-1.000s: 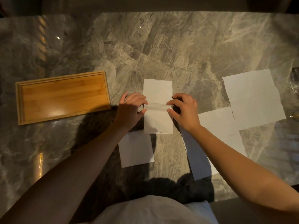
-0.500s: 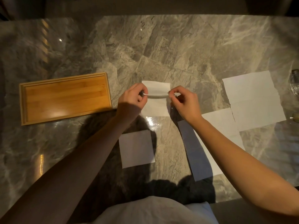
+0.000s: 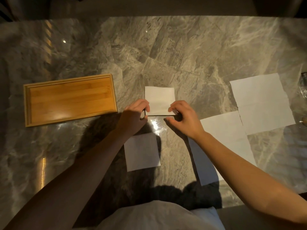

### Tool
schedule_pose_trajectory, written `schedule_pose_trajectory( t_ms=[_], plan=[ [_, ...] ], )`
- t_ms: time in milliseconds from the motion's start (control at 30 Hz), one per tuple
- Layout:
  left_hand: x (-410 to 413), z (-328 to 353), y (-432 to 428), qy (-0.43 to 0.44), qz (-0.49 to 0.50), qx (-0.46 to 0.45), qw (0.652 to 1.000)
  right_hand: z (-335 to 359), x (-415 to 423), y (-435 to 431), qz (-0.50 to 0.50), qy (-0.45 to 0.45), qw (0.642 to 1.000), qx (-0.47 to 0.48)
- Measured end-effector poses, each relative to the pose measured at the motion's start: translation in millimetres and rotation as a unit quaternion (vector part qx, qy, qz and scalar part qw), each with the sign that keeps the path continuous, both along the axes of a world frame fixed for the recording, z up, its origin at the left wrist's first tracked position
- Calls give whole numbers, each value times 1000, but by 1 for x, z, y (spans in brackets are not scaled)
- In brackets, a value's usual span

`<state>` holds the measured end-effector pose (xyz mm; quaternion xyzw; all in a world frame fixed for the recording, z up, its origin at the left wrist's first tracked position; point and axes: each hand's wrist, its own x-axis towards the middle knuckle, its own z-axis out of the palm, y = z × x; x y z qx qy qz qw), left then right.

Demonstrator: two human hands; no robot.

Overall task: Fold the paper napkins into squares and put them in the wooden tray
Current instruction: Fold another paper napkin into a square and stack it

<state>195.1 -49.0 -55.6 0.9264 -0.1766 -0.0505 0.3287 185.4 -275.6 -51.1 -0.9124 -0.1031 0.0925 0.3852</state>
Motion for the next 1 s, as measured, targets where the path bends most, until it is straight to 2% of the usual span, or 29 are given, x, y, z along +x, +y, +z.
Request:
schedule_pose_trajectory(
  t_ms=[133, 333, 500, 633, 700, 800, 900, 1000],
  plan=[
    [-3, -3, -1, 3, -4, 21, 1000, -1, -4, 1, -17, -1, 1000, -14],
    [2, 1, -19, 20, 137, -70, 988, -3, 11, 11, -161, 45, 983, 81],
    [11, 0, -31, 105, 191, -96, 971, 1, 20, 21, -299, 136, 930, 163],
    [14, 0, -30, 128, 226, -150, 954, 15, 30, 17, -382, 245, 846, 279],
    [15, 2, -30, 149, 248, -160, 944, 21, 33, 13, -383, 313, 810, 315],
    [16, 8, -30, 224, 271, -191, 917, 28, 34, 10, -356, 341, 778, 390],
    [19, 17, -28, 313, 274, -210, 885, 34, 32, 12, -321, 353, 761, 439],
    [20, 25, -21, 376, 281, -265, 842, 38, 28, 16, -294, 367, 763, 445]
  ],
)
